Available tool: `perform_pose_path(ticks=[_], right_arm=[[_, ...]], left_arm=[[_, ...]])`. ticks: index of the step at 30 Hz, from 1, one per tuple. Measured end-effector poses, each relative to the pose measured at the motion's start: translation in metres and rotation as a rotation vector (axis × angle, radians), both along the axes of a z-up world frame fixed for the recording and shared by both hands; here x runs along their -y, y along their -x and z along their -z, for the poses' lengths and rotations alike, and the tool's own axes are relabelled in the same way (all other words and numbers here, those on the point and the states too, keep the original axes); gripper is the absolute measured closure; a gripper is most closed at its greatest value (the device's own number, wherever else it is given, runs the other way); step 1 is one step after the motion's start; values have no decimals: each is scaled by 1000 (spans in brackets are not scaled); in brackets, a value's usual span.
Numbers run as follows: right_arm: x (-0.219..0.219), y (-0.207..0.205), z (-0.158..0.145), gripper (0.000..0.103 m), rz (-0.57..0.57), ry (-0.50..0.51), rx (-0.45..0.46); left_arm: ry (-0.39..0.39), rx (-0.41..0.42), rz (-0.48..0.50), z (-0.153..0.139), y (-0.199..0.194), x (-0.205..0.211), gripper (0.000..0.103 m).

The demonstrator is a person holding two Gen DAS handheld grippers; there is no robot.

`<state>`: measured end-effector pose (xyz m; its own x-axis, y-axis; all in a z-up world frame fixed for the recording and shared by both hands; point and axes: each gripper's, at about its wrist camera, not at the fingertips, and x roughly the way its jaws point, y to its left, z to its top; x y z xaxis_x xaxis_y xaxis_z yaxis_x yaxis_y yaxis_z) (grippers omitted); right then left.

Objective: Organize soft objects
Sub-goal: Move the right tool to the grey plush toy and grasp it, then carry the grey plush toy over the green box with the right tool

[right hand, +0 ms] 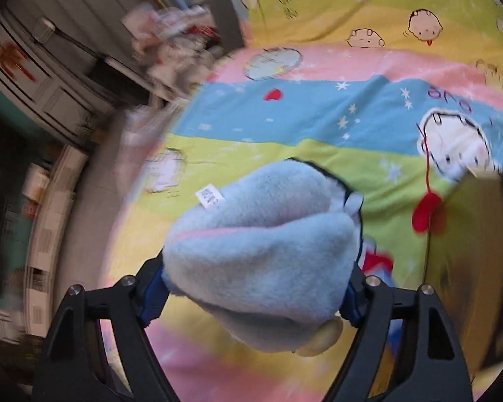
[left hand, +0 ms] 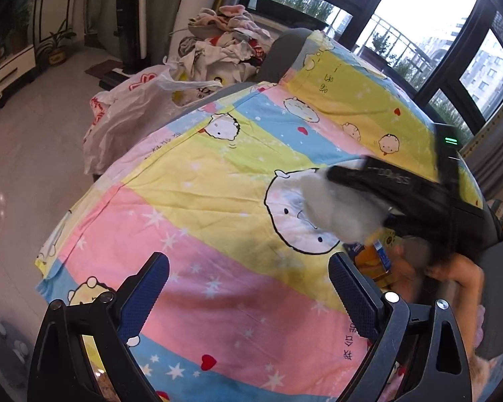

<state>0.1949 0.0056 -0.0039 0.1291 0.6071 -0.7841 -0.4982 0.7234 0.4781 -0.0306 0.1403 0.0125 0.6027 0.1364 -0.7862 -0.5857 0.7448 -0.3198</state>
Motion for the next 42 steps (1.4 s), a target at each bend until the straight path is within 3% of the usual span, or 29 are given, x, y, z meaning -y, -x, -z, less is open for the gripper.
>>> perform_pose_path(ticks=[3, 6, 9, 14, 18, 21, 25, 33, 37, 42], right_arm=[[41, 27, -22, 21, 2, -110, -59], [94, 55, -23, 21, 48, -171, -141], [132, 78, -14, 20, 80, -169, -166], [204, 103, 19, 19, 242, -197, -261], [240, 110, 42, 16, 373, -146, -298], [259, 113, 51, 9, 436, -141, -318], [275, 124, 38, 2, 461, -127, -253], [314, 125, 25, 1, 476, -132, -158], [313, 118, 38, 1, 420, -123, -158], [324, 115, 52, 1, 457, -150, -188]], left_arm=[[-5, -2, 5, -1, -1, 5, 7], [-7, -7, 29, -1, -4, 15, 7], [-1, -3, 87, 0, -10, 33, 7], [16, -29, 245, 7, -28, 81, 7], [82, -49, 377, 18, -41, 118, 7], [68, -68, 438, 21, -47, 146, 7], [58, -75, 514, 25, -49, 175, 7], [76, -86, 602, 43, -44, 215, 7], [54, -69, 632, 47, -44, 236, 7], [24, -8, 706, 41, -43, 262, 7]])
